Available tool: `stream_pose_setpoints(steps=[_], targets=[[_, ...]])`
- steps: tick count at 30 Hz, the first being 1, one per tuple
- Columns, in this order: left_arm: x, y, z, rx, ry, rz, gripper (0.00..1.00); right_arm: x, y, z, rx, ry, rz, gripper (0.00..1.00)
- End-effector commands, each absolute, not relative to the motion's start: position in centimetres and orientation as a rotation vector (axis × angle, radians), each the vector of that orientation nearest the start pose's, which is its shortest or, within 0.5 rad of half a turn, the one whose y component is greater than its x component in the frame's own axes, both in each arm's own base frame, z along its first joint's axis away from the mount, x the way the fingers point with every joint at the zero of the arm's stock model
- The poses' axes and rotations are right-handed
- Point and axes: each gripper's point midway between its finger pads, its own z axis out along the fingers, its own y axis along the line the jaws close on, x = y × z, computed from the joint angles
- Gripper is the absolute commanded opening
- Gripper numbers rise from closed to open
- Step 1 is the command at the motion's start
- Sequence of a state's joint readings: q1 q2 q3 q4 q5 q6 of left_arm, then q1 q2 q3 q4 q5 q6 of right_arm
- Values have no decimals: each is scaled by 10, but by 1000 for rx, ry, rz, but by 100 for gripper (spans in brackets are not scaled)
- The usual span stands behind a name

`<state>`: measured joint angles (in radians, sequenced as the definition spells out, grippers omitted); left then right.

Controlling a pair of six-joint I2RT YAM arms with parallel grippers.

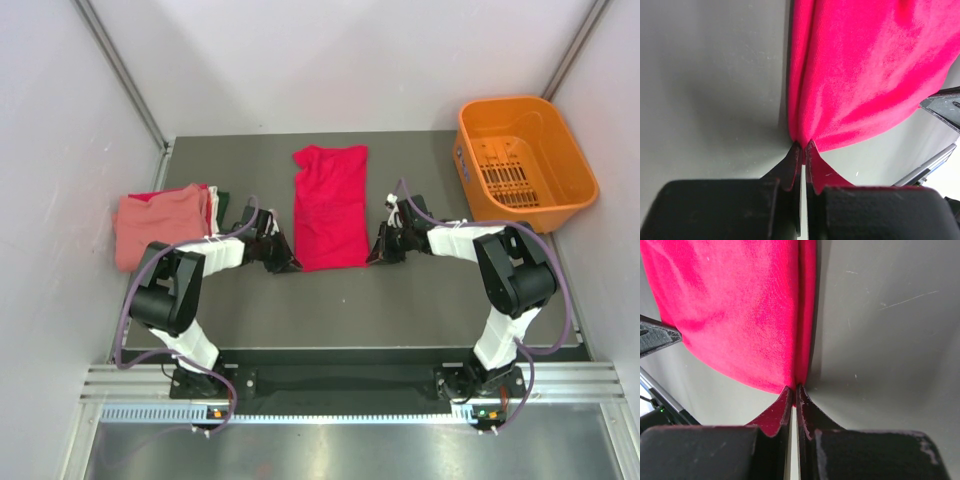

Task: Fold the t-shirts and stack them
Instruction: Fold the tshirt

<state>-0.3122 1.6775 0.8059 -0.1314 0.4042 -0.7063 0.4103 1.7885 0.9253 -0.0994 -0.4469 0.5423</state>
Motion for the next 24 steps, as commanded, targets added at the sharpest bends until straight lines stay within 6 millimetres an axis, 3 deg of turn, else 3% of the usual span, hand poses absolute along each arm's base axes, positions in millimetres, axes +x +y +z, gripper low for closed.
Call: stream_pose_setpoints(steps=[1, 9, 13, 15, 16, 24], targets=[[282, -179, -2, -371, 2767, -727, 0, 312, 242, 32, -55, 2626, 922, 0], [271, -181, 33, -307, 2738, -763, 0, 287, 238, 50, -91, 2605, 939, 0], [250, -191, 48, -236, 2747, -778, 0, 266, 235, 58, -115, 2604, 945, 0], [236, -192, 55, -224, 2751, -778, 0, 252, 230, 73, -129, 2564, 949, 0], [231, -192, 57, -211, 2748, -775, 0, 248, 228, 66, -125, 2581, 935, 0], [181, -214, 90, -130, 2746, -870, 0, 193, 201, 86, -118, 2550, 901, 0]])
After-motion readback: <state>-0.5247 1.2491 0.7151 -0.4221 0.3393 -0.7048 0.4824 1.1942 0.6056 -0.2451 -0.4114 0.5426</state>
